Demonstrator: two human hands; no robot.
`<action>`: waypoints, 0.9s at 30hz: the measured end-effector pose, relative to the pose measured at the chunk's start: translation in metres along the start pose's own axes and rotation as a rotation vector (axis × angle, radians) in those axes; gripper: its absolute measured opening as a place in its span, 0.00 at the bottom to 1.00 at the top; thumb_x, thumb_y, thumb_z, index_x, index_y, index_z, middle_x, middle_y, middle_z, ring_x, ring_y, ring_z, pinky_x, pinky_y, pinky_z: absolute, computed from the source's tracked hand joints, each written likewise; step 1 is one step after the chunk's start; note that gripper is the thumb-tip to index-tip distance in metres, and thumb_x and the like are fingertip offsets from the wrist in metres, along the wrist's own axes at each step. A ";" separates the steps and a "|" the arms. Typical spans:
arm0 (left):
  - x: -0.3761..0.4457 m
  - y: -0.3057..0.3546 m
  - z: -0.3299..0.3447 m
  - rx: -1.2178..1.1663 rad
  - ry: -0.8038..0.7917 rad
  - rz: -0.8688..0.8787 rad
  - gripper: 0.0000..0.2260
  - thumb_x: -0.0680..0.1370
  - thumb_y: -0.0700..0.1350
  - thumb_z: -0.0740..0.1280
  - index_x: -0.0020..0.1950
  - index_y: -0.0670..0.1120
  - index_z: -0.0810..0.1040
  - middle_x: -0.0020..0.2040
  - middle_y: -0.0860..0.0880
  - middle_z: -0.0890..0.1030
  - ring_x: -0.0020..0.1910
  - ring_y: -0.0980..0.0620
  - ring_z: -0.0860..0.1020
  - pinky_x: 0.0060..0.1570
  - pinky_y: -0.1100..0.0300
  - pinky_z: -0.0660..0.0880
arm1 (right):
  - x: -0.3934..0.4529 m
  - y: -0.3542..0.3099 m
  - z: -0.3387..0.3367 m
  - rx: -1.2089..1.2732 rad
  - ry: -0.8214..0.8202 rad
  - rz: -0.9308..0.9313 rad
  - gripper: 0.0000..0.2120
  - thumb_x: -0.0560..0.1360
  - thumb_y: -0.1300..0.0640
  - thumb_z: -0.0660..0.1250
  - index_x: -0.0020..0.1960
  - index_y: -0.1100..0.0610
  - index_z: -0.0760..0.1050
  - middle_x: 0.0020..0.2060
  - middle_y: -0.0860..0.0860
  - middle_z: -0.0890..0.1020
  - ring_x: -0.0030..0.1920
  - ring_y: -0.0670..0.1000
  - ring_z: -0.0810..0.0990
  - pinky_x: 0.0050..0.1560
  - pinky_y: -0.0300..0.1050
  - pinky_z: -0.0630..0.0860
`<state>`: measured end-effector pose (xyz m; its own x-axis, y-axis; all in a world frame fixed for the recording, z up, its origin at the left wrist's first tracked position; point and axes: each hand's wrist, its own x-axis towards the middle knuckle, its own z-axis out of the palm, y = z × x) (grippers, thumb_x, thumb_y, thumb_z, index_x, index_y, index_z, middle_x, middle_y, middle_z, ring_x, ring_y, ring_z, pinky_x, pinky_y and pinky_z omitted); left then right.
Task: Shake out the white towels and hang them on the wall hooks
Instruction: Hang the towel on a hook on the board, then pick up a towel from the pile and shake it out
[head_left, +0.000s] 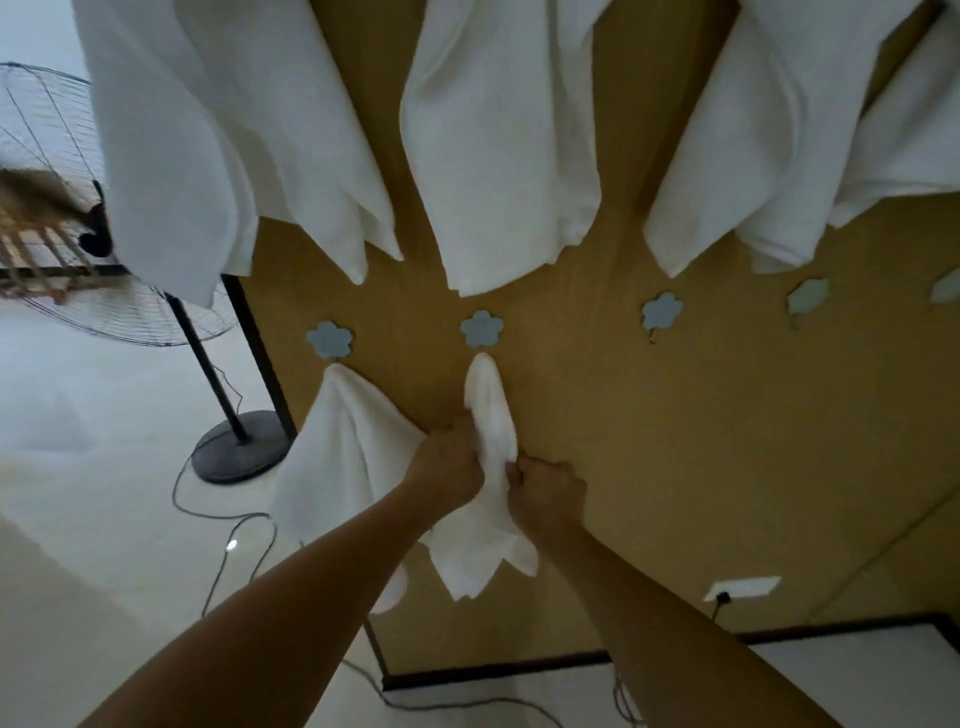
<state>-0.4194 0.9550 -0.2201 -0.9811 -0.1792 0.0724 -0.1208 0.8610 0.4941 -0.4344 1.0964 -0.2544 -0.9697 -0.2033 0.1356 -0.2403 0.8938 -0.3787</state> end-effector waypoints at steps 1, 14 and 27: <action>-0.004 -0.002 -0.008 0.031 0.008 0.011 0.18 0.81 0.46 0.60 0.70 0.43 0.67 0.56 0.43 0.80 0.55 0.45 0.80 0.54 0.53 0.78 | -0.004 -0.001 -0.003 -0.029 -0.027 0.035 0.17 0.83 0.47 0.53 0.56 0.51 0.79 0.49 0.52 0.84 0.52 0.56 0.79 0.55 0.48 0.74; -0.097 0.065 -0.004 -0.001 0.030 0.653 0.19 0.79 0.43 0.61 0.70 0.49 0.72 0.69 0.49 0.73 0.65 0.47 0.70 0.62 0.49 0.70 | -0.148 0.025 -0.042 -0.038 0.239 0.346 0.22 0.80 0.47 0.62 0.72 0.53 0.71 0.65 0.52 0.79 0.65 0.57 0.72 0.63 0.50 0.71; -0.365 0.265 0.114 -0.033 -0.480 1.296 0.19 0.81 0.45 0.61 0.72 0.45 0.71 0.69 0.45 0.72 0.66 0.45 0.70 0.63 0.52 0.69 | -0.496 0.160 -0.132 -0.150 0.384 1.027 0.22 0.79 0.45 0.61 0.71 0.50 0.69 0.63 0.52 0.78 0.62 0.60 0.72 0.58 0.54 0.69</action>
<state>-0.1103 1.3026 -0.2149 -0.3453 0.9186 0.1922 0.9059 0.2727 0.3240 0.0141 1.3928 -0.2619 -0.6203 0.7772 0.1059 0.7037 0.6110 -0.3626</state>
